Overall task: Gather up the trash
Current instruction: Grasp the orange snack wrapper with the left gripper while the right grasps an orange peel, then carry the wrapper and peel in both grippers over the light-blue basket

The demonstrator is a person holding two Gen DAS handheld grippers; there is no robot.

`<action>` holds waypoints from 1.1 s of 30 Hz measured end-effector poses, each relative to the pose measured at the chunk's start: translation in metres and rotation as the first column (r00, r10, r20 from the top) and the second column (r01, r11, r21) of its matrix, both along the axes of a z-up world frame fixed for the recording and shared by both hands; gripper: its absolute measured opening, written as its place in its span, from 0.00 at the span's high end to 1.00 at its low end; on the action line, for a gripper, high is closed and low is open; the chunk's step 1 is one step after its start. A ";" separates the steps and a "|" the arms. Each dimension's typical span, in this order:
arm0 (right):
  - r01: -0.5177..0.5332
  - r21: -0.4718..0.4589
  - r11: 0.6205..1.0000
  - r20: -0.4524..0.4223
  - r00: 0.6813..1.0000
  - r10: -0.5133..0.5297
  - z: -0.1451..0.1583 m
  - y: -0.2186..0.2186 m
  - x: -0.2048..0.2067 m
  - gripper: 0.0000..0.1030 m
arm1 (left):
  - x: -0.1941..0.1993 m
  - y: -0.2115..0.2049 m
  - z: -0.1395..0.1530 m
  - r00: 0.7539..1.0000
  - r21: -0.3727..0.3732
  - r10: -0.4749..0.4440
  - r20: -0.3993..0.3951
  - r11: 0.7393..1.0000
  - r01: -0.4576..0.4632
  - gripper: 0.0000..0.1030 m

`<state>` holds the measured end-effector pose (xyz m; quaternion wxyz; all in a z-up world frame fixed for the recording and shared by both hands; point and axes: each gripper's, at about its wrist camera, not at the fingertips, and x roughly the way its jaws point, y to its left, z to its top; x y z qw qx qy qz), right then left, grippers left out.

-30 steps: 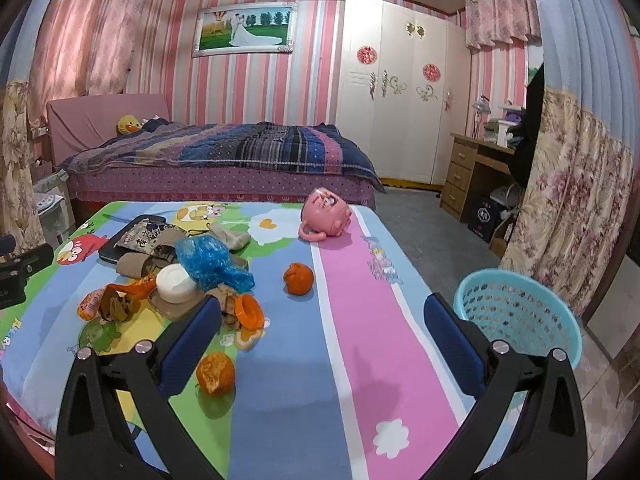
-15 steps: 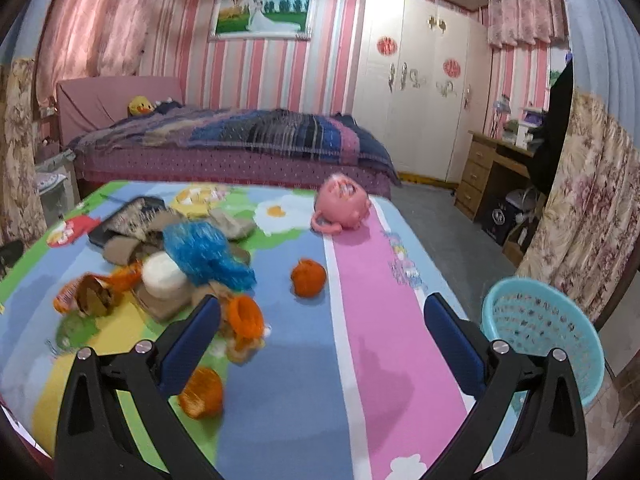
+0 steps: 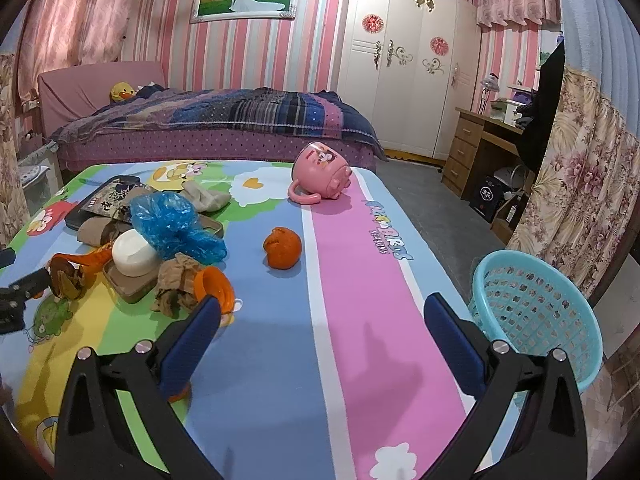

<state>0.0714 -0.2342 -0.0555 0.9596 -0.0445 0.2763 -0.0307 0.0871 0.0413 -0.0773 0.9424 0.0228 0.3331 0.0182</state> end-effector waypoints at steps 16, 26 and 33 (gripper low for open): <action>0.002 0.021 1.000 -0.040 0.999 -0.001 -0.009 0.001 -0.001 0.04 | -0.001 0.010 0.000 0.996 -0.153 -0.074 -0.048 0.986 0.065 0.86; -0.079 -0.009 0.997 -0.034 0.996 0.079 -0.015 0.028 -0.009 0.04 | -0.013 0.019 0.017 0.999 -0.084 -0.033 -0.029 0.996 0.030 0.98; -0.146 0.038 0.989 -0.051 0.988 0.148 -0.025 0.047 -0.014 0.04 | -0.016 0.023 0.019 0.999 -0.048 0.003 -0.035 0.999 -0.005 0.98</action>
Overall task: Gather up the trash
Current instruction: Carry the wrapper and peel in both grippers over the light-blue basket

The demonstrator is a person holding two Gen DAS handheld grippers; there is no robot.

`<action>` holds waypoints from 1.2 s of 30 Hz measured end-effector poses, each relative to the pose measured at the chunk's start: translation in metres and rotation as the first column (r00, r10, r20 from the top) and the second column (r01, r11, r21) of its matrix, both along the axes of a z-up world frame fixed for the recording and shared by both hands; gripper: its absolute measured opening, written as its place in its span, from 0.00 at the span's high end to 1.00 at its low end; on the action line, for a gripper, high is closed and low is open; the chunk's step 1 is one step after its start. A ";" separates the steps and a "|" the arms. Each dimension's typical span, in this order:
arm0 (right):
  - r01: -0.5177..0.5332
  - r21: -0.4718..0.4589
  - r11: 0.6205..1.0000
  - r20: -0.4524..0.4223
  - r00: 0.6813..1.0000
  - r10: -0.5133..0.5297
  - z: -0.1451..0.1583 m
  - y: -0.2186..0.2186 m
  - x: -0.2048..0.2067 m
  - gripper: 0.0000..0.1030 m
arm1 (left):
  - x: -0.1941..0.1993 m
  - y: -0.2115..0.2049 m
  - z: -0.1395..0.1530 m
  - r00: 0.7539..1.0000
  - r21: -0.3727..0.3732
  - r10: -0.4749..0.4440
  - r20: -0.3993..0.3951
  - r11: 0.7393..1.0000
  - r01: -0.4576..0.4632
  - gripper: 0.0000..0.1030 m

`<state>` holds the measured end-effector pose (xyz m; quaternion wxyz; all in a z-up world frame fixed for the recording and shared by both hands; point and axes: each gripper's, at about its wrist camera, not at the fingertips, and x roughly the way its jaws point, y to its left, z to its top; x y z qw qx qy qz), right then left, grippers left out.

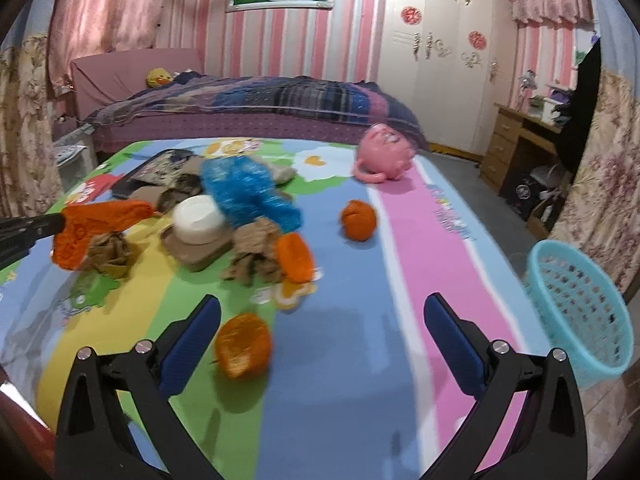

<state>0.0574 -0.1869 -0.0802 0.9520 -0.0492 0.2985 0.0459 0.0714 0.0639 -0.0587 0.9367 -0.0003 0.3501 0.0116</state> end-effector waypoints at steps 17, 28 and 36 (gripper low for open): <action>-0.101 0.030 0.994 -0.154 0.982 0.105 -0.033 0.022 0.013 0.47 | 0.002 0.002 -0.004 1.000 -0.003 0.014 -0.013 1.000 -0.014 1.00; -0.083 0.040 0.996 -0.094 0.992 0.086 0.002 -0.004 0.012 0.71 | -0.008 -0.018 0.036 0.992 -0.002 0.011 0.124 1.000 -0.011 1.00; 0.074 0.093 0.993 0.016 0.997 -0.075 0.054 -0.107 0.005 0.71 | 0.001 -0.091 0.071 0.974 0.037 -0.121 0.189 0.992 0.117 1.00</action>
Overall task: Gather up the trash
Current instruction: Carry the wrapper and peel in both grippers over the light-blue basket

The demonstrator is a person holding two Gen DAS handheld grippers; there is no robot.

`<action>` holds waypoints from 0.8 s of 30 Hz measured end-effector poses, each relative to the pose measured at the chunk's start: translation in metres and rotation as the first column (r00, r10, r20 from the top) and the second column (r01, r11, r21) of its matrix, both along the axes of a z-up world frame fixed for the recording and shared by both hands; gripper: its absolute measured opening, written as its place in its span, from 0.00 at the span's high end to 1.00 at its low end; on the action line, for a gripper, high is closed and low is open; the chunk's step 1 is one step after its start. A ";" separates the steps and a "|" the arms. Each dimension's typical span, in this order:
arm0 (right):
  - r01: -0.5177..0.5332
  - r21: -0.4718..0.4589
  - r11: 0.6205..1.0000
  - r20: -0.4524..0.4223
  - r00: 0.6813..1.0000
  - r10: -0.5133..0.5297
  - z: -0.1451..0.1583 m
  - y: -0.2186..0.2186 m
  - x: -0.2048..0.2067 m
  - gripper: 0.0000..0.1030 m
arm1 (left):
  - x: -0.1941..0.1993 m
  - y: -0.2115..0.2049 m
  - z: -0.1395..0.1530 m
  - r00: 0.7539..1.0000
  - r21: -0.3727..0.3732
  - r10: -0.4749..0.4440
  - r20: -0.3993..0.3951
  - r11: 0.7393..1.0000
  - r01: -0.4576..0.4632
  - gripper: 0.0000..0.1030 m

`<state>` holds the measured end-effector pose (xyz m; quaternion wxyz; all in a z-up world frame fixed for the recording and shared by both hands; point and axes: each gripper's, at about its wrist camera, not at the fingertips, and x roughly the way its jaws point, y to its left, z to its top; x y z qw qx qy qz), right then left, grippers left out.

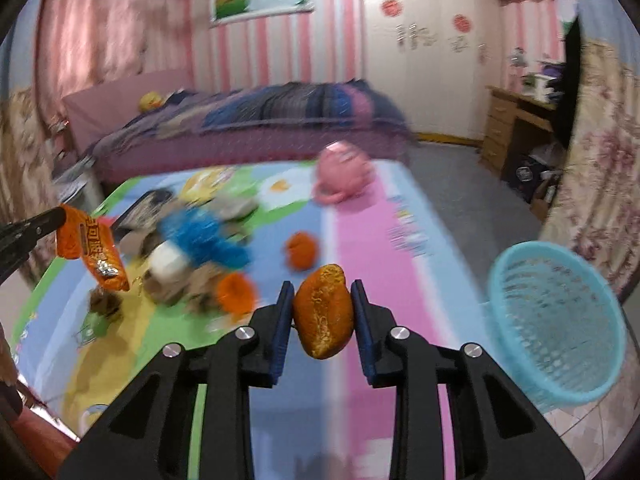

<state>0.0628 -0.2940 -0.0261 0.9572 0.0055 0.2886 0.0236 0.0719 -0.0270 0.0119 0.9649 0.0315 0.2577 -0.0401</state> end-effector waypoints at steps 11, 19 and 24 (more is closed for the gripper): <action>0.259 -0.022 0.966 -0.025 0.966 -0.259 -0.007 -0.161 -0.018 0.71 | 0.028 -0.153 0.006 0.971 -0.035 -0.239 0.003 0.970 0.239 1.00; 0.386 -0.047 0.921 -0.017 0.922 -0.387 -0.011 -0.243 -0.022 0.71 | 0.045 -0.257 -0.014 0.914 -0.069 -0.402 -0.050 0.915 0.399 1.00; 0.403 -0.049 0.914 -0.033 0.914 -0.404 -0.022 -0.266 -0.022 0.71 | 0.053 -0.304 -0.027 0.883 -0.053 -0.464 -0.072 0.886 0.462 1.00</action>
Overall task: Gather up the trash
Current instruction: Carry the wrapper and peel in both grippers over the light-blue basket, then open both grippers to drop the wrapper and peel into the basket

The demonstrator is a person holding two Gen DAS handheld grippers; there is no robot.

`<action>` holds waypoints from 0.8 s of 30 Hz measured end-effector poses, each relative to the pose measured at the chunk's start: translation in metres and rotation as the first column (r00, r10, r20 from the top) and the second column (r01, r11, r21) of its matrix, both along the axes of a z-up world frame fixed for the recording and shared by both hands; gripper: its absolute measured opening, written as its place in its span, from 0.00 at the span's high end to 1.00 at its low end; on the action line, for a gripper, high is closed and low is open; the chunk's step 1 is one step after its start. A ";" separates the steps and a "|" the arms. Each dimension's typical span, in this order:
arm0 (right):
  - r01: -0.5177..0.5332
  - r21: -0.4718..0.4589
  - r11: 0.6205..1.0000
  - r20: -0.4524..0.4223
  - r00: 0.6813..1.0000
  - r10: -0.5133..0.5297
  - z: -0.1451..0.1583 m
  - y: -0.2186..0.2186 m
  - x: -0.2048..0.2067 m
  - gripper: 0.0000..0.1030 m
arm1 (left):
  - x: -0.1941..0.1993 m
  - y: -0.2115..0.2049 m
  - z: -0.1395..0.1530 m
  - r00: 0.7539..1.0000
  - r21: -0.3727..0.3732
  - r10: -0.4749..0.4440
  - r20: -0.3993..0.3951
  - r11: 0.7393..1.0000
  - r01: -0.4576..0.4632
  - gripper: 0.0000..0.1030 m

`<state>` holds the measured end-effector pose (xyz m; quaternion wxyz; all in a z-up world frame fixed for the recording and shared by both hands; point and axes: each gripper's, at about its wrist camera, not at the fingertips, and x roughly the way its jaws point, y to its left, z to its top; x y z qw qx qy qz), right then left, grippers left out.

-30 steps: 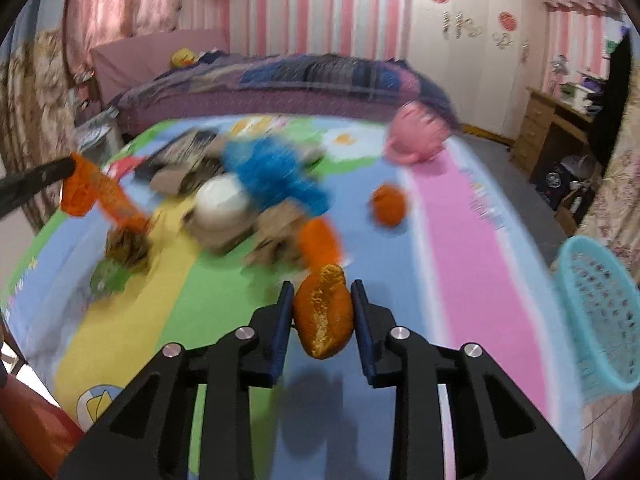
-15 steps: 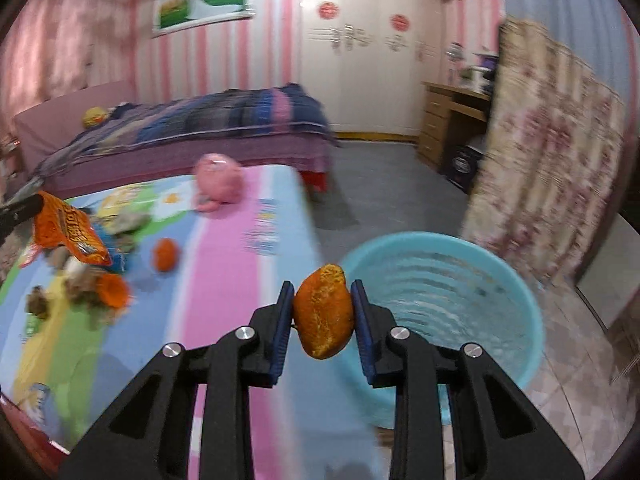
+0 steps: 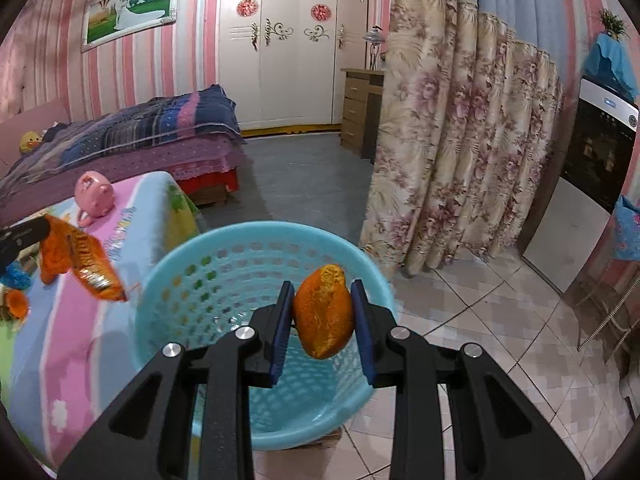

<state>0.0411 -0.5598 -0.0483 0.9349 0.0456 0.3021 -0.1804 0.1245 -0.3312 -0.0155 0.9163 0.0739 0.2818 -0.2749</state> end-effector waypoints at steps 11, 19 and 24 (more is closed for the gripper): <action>0.017 0.028 0.999 -0.026 1.000 -0.016 -0.021 -0.012 0.000 0.71 | 0.011 -0.058 -0.028 0.992 0.053 -0.116 -0.045 0.992 0.118 0.62; 0.011 0.035 0.999 -0.029 1.000 -0.010 -0.028 -0.004 0.002 0.71 | 0.011 -0.027 -0.020 0.998 0.061 -0.019 0.063 0.998 0.016 0.12; 0.001 0.046 0.999 -0.036 0.999 0.000 -0.038 0.008 0.015 0.71 | 0.022 0.007 -0.015 0.995 0.040 0.077 0.071 0.996 -0.080 0.05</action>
